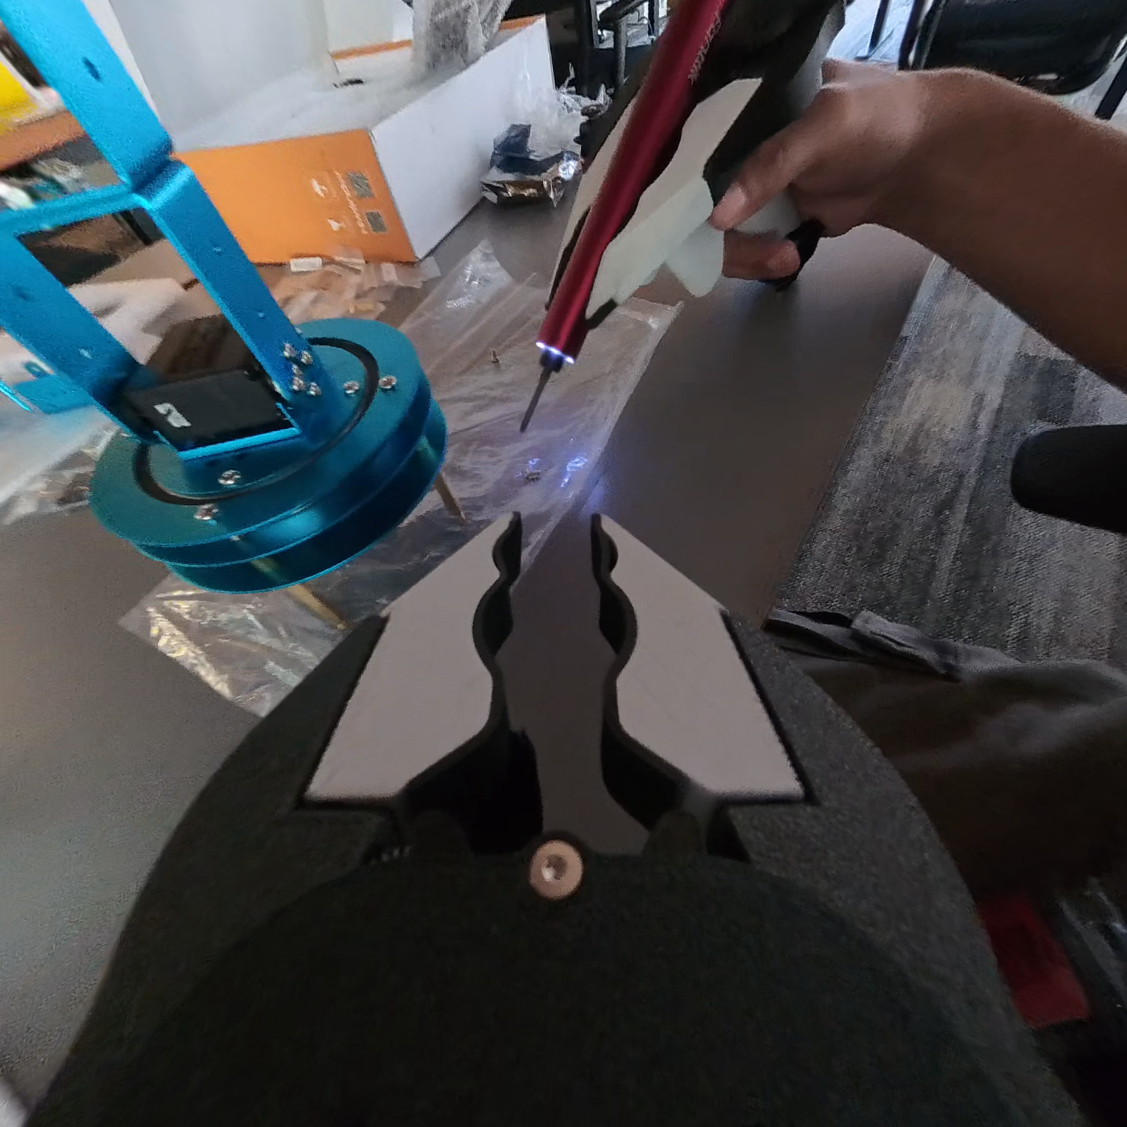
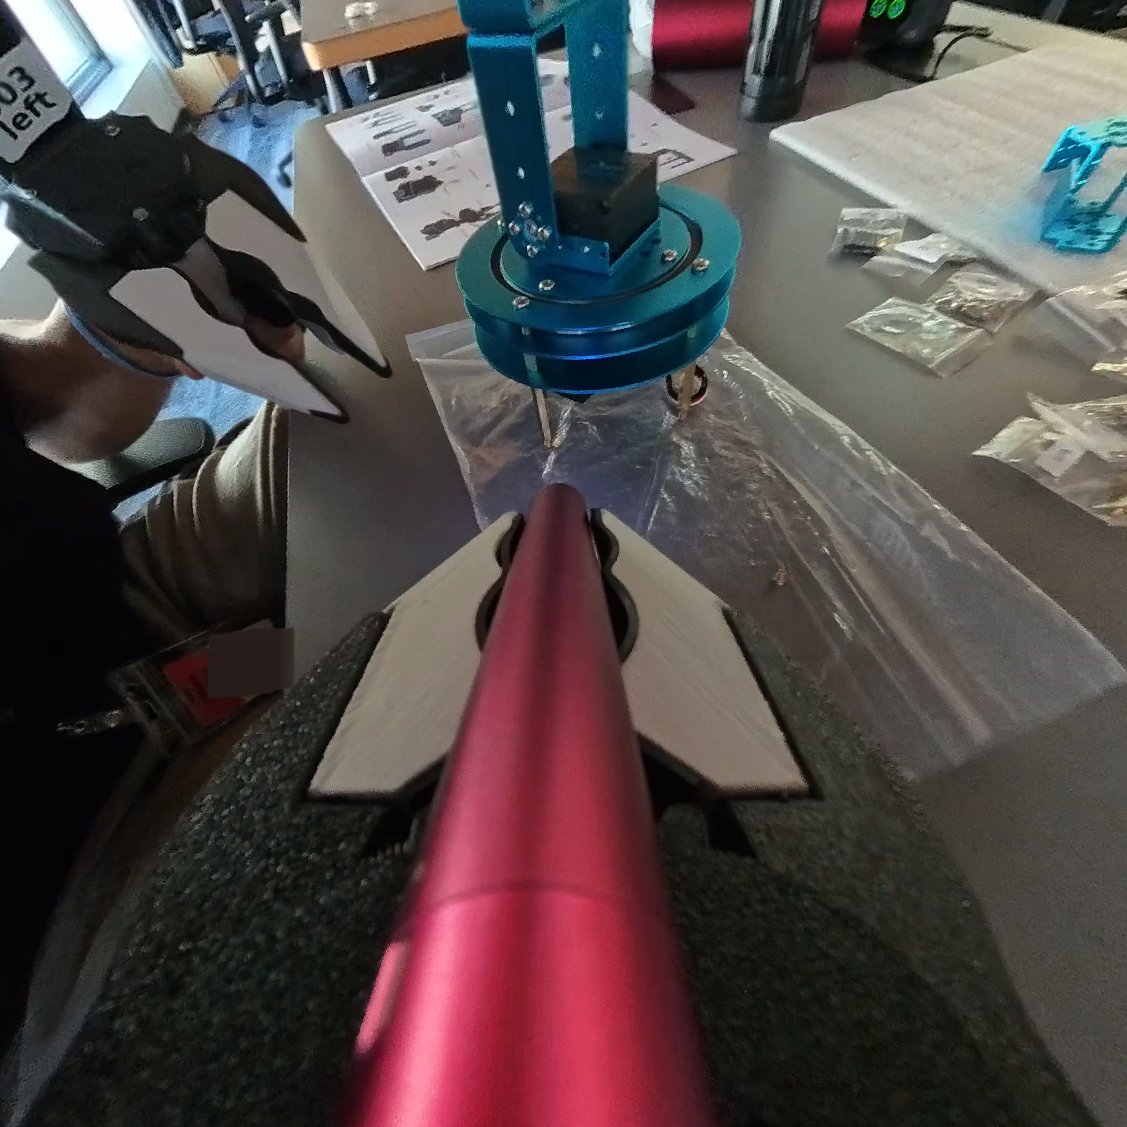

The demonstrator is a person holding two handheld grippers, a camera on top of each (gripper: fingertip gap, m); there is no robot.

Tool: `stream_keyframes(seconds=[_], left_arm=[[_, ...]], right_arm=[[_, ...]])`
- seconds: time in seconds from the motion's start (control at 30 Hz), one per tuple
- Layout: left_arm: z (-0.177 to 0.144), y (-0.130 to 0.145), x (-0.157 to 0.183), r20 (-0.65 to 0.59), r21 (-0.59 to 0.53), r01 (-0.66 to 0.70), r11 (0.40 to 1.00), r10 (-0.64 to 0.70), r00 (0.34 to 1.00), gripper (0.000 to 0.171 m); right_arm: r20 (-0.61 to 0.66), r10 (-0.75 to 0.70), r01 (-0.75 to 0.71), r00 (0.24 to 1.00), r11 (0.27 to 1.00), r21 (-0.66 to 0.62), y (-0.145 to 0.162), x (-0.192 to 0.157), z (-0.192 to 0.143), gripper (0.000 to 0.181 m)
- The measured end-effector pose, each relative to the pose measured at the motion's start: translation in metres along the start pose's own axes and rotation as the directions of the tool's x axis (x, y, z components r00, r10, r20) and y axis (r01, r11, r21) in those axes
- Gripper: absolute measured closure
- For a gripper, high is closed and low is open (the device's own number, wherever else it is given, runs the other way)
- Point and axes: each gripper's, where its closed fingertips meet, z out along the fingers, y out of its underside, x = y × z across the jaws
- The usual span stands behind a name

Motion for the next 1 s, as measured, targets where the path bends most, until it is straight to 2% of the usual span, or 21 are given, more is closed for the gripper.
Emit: stream_keyframes(seconds=[0.1, 0.2, 0.3, 0.47, 0.73, 1.0], left_arm=[[0.008, 0.003, 0.005, -0.036, -0.007, 0.042, 0.999, -0.042, 0.998, 0.149], [0.007, 0.002, 0.007, -0.046, 0.002, 0.038, 0.999, -0.038, 0.998, 0.149], [0.007, 0.003, 0.008, -0.063, -0.004, 0.049, 0.999, -0.049, 0.997, 0.149], [0.008, 0.004, 0.009, -0.065, -0.007, 0.046, 0.999, -0.046, 0.997, 0.149], [0.006, 0.004, 0.008, -0.077, 0.0, 0.065, 0.998, -0.065, 0.995, 0.149], [0.006, 0.004, 0.007, -0.076, 0.0, 0.072, 0.997, -0.072, 0.995, 0.149]], right_arm=[[0.05, -0.017, 0.019, 0.999, 0.999, -0.035, 0.003, -0.006, 0.007, 0.159], [0.027, -0.039, 0.039, 0.999, 0.999, -0.032, 0.002, -0.003, 0.007, 0.159], [0.064, -0.039, 0.042, 0.997, 0.998, -0.04, 0.003, -0.009, 0.009, 0.159], [0.022, -0.073, 0.074, 0.997, 0.996, -0.055, 0.002, -0.006, 0.016, 0.159], [0.042, -0.079, 0.082, 0.996, 0.994, -0.075, 0.004, -0.009, 0.021, 0.159], [0.037, -0.074, 0.077, 0.997, 0.994, -0.076, 0.008, -0.008, 0.009, 0.16]])
